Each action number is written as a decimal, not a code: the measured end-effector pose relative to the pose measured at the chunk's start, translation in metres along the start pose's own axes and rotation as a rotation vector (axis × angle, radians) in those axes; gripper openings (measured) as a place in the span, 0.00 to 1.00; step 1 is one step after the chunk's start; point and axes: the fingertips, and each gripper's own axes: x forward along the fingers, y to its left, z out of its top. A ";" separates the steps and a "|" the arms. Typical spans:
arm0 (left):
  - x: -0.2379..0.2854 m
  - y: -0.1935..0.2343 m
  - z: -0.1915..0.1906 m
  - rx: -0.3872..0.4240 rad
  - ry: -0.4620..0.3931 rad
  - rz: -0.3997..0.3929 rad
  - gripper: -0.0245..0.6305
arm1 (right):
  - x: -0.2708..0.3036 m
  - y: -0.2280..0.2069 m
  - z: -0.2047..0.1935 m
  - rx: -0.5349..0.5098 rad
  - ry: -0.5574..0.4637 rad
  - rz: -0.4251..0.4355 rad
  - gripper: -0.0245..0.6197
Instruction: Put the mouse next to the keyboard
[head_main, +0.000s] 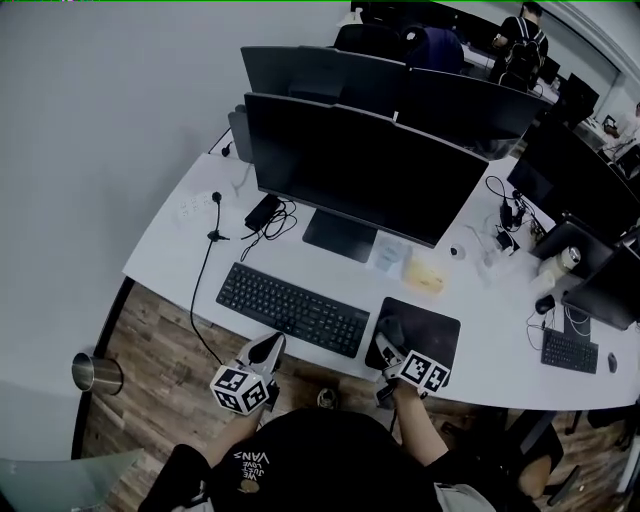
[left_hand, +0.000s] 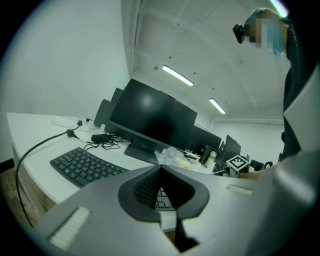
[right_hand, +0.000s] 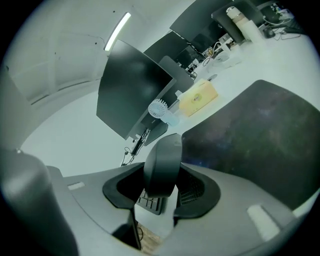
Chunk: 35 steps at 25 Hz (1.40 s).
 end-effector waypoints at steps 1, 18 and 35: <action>0.004 -0.001 0.001 0.001 -0.002 0.005 0.04 | 0.002 -0.003 0.003 0.001 0.007 -0.003 0.32; 0.056 0.010 0.007 0.014 0.072 -0.084 0.04 | 0.027 -0.043 0.010 -0.053 0.045 -0.223 0.34; 0.091 0.030 0.033 0.070 0.132 -0.233 0.04 | 0.007 -0.074 0.033 0.051 -0.153 -0.398 0.41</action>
